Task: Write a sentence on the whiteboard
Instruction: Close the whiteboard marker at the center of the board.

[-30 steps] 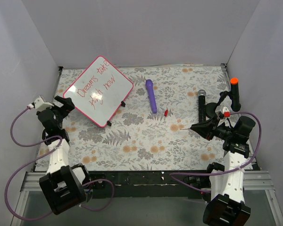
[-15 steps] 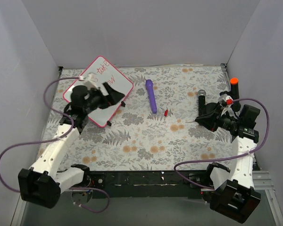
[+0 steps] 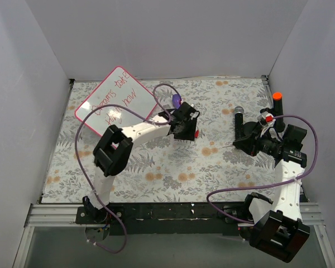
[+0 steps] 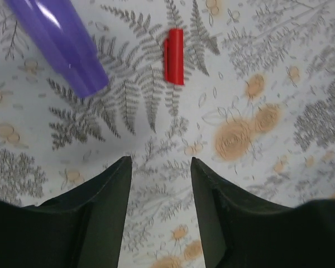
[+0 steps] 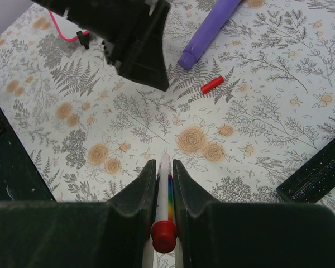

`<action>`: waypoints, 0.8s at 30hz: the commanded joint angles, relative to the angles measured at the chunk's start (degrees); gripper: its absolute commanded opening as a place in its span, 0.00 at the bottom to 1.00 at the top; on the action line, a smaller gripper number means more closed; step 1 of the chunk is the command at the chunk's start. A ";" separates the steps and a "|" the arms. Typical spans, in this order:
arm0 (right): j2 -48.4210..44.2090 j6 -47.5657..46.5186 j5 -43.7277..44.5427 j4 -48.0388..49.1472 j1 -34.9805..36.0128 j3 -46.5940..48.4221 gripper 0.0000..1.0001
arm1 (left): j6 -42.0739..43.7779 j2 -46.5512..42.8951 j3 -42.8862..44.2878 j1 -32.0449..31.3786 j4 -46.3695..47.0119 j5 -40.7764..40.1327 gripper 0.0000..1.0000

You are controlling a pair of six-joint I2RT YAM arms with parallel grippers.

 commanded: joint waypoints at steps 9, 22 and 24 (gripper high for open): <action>0.15 0.84 0.02 2.76 -0.20 -0.78 0.01 | 7.21 23.21 34.83 0.40 -17.65 -7.76 0.41; -0.02 1.01 -0.07 3.20 -0.20 -1.40 0.01 | 8.44 29.63 42.57 0.40 -20.73 -6.54 0.29; -0.11 1.10 0.10 3.38 -0.20 -1.48 0.01 | 8.71 29.81 42.48 0.31 -20.73 -6.19 0.26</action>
